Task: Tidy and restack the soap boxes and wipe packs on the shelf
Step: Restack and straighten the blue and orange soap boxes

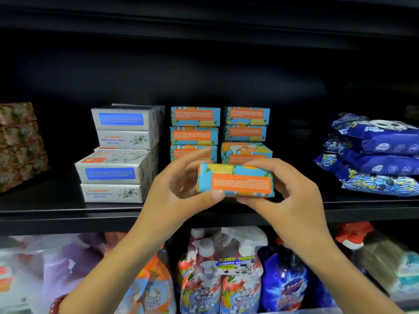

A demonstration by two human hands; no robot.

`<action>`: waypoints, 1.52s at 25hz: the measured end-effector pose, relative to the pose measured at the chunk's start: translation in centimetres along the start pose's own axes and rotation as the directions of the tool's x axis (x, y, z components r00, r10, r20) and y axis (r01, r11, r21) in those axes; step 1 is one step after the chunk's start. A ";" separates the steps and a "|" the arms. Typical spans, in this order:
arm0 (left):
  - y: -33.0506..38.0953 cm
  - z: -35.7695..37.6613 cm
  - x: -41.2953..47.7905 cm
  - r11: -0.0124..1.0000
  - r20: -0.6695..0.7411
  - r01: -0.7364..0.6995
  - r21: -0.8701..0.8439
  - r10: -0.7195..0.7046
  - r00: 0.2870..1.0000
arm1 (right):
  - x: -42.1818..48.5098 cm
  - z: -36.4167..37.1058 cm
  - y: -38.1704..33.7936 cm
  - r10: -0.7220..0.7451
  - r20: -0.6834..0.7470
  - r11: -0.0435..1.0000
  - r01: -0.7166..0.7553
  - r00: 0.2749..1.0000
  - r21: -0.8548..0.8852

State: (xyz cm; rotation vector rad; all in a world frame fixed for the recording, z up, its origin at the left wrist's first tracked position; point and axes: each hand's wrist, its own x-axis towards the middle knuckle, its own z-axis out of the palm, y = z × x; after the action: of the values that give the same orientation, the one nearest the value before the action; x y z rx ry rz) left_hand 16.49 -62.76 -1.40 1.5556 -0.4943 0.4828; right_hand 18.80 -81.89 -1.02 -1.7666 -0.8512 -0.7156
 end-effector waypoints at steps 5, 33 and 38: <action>0.1 0.0 0.3 0.999 0.056 0.052 0.017 -0.053 0.997 | -1.0 0.8 0.3 -0.385 -0.050 0.907 0.367 0.922 -0.207; 0.7 -0.5 -1.2 0.987 0.067 -0.055 0.149 0.046 0.997 | -1.6 1.0 -0.1 -0.225 -0.101 0.974 0.228 0.969 0.019; 0.6 -0.7 -1.3 0.996 0.017 -0.061 0.062 0.060 0.998 | -1.4 1.1 0.5 -0.247 -0.035 0.968 0.244 0.968 -0.060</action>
State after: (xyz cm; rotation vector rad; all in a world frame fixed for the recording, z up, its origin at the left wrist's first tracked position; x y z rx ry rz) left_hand 15.08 -62.07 -1.70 1.6084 -0.5436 0.5381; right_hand 18.49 -81.30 -2.76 -1.7050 -1.0413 -0.9434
